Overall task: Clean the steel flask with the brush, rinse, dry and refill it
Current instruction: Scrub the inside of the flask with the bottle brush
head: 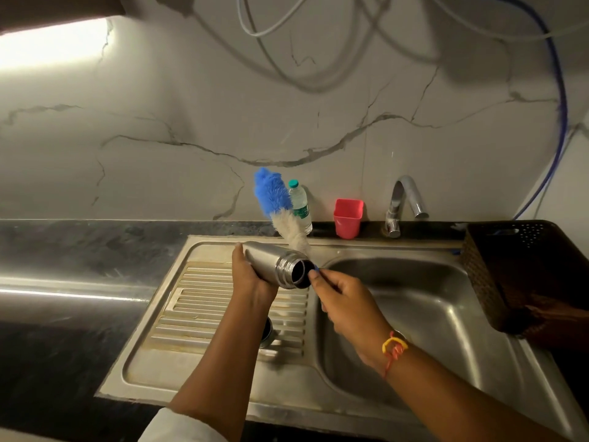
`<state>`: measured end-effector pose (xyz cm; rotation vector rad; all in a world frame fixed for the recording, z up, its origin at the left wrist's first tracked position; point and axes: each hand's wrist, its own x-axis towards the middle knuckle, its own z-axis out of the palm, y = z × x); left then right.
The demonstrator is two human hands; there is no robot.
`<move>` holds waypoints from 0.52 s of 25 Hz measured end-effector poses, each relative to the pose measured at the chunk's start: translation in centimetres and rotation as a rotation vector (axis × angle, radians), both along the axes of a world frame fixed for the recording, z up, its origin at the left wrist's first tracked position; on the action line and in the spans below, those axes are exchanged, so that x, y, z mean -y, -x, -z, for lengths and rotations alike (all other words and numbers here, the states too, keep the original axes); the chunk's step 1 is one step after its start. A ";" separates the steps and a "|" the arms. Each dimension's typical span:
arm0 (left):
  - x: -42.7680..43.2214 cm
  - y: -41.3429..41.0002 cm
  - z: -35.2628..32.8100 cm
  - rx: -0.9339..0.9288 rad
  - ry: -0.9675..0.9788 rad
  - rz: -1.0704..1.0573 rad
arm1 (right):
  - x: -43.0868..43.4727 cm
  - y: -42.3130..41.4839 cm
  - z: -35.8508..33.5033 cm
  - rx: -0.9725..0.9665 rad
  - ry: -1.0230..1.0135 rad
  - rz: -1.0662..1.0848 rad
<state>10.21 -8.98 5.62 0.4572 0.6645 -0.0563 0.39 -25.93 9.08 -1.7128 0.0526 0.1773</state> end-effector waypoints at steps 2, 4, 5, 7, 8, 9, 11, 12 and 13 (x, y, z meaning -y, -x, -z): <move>0.7 0.4 0.0 -0.003 -0.014 0.055 | -0.4 -0.1 -0.2 0.004 -0.009 0.004; 1.4 0.9 0.1 -0.012 -0.034 0.091 | -0.8 -0.4 -0.2 -0.005 -0.015 0.012; 1.7 1.0 0.2 -0.010 -0.028 0.099 | -1.0 -0.6 -0.2 -0.016 -0.019 0.028; 2.2 1.2 0.3 0.010 0.010 0.103 | -1.1 -1.1 -0.1 -0.040 -0.012 0.067; 2.5 1.2 0.3 0.023 0.028 0.109 | -1.1 -1.4 0.1 -0.049 0.002 0.077; 2.9 1.4 0.2 0.033 0.037 0.116 | -1.1 -1.7 0.2 -0.058 0.013 0.080; 3.7 1.6 0.0 0.044 0.037 0.131 | -1.3 -2.1 0.3 -0.066 0.031 0.077; 3.9 1.7 -0.1 0.044 0.036 0.146 | -1.4 -2.4 0.3 -0.067 0.034 0.078; 4.0 1.7 -0.2 0.042 0.030 0.159 | -1.4 -2.6 0.2 -0.072 0.030 0.077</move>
